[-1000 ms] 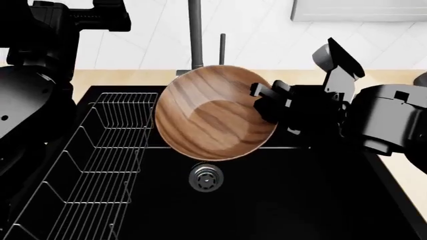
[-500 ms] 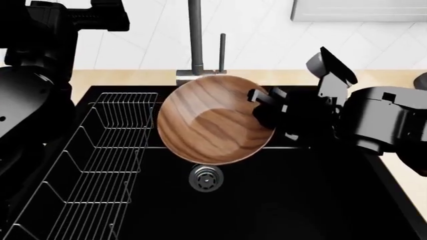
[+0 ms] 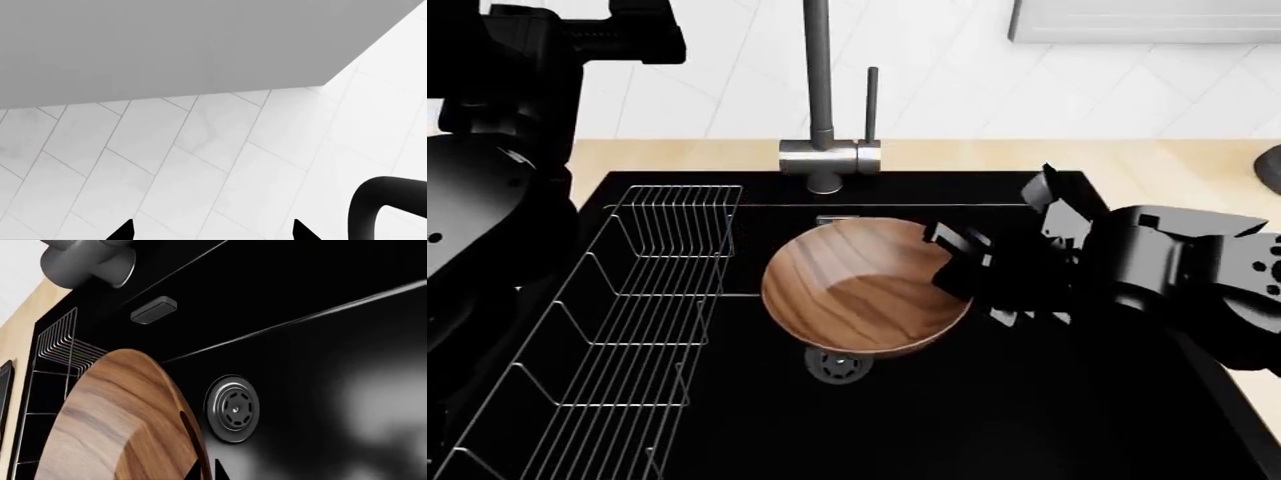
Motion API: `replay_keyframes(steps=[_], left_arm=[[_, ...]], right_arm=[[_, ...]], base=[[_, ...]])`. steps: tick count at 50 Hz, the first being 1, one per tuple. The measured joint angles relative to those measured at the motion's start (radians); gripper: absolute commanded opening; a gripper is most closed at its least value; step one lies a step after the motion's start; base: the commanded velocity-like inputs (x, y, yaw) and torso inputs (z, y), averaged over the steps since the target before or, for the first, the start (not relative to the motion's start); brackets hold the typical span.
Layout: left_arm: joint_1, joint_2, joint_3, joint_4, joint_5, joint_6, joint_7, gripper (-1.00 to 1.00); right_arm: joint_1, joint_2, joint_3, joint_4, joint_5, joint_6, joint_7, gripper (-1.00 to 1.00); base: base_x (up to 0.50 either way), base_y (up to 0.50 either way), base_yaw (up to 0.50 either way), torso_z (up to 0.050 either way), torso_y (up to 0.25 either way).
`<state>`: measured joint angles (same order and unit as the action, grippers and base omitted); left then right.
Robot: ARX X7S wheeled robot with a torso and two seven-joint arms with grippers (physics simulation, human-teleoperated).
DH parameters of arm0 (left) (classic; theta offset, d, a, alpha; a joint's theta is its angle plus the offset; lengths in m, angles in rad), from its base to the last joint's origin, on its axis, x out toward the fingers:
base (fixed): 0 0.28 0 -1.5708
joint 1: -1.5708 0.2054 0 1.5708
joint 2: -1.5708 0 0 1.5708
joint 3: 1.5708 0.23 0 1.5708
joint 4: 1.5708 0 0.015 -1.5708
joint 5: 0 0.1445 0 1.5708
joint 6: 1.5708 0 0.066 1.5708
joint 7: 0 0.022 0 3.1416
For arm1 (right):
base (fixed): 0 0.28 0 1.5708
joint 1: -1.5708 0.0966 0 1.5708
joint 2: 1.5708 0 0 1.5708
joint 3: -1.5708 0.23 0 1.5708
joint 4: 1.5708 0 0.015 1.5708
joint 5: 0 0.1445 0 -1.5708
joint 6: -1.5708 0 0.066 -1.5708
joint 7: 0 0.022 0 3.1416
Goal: Move the fresh-baked cupcake off the tray onto the counter, and place the bowl used for mixing into the sink.
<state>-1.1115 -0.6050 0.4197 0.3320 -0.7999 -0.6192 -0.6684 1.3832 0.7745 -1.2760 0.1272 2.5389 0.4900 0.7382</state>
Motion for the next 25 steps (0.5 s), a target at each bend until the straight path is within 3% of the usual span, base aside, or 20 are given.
replay_keyframes(steps=[25], left_arm=[[0.001,-0.004,-0.002,0.003,-0.004,-0.001,-0.001,1.00]], right_arm=[[-0.092,-0.030,-0.070,0.089,0.041,0.057,0.005,-1.00]], base=[[0.00,0.00,0.00,0.000,0.000]])
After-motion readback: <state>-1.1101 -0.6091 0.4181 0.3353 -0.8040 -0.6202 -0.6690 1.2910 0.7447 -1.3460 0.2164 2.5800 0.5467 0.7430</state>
